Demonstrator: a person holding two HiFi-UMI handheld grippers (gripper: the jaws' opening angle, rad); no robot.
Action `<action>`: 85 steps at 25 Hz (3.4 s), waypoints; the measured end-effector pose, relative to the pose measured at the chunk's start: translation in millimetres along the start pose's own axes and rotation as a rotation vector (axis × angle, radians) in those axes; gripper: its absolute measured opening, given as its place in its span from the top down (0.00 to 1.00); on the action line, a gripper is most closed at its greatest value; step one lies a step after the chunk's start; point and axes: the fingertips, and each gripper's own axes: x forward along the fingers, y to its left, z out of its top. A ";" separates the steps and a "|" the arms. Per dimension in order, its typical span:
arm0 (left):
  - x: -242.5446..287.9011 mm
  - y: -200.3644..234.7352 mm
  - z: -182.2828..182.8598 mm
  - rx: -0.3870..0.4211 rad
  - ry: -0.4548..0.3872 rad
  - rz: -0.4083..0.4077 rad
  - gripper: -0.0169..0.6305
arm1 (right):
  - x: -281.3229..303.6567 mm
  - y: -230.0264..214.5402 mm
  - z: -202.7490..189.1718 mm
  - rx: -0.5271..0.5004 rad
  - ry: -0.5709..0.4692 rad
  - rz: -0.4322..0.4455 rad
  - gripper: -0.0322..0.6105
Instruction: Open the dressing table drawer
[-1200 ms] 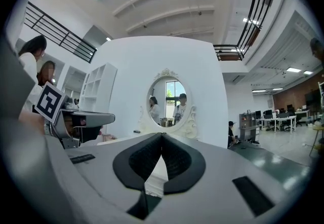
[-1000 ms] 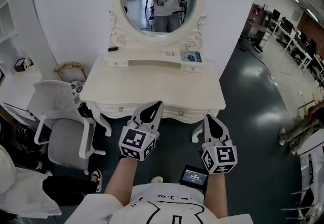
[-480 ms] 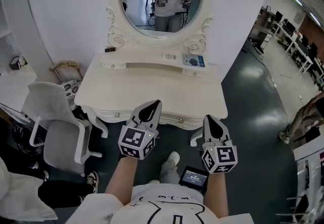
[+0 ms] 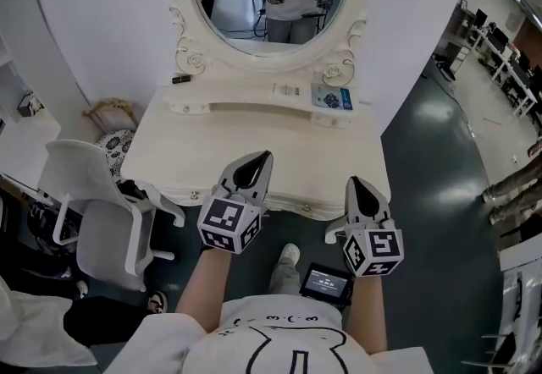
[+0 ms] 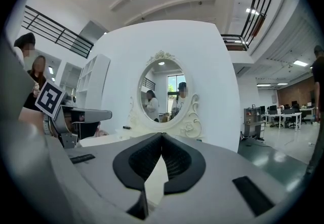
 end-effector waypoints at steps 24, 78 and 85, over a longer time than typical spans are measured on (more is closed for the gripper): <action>166.1 64.2 -12.9 -0.005 0.045 0.094 0.95 | 165.9 -113.6 -10.5 0.036 0.038 0.061 0.93; 238.5 141.7 -166.3 -0.170 0.381 0.096 0.95 | 265.1 -144.9 -194.5 0.165 0.471 -0.059 0.66; 240.2 155.4 -173.9 -0.174 0.403 0.116 0.96 | 281.7 -149.4 -217.4 0.171 0.528 -0.088 0.66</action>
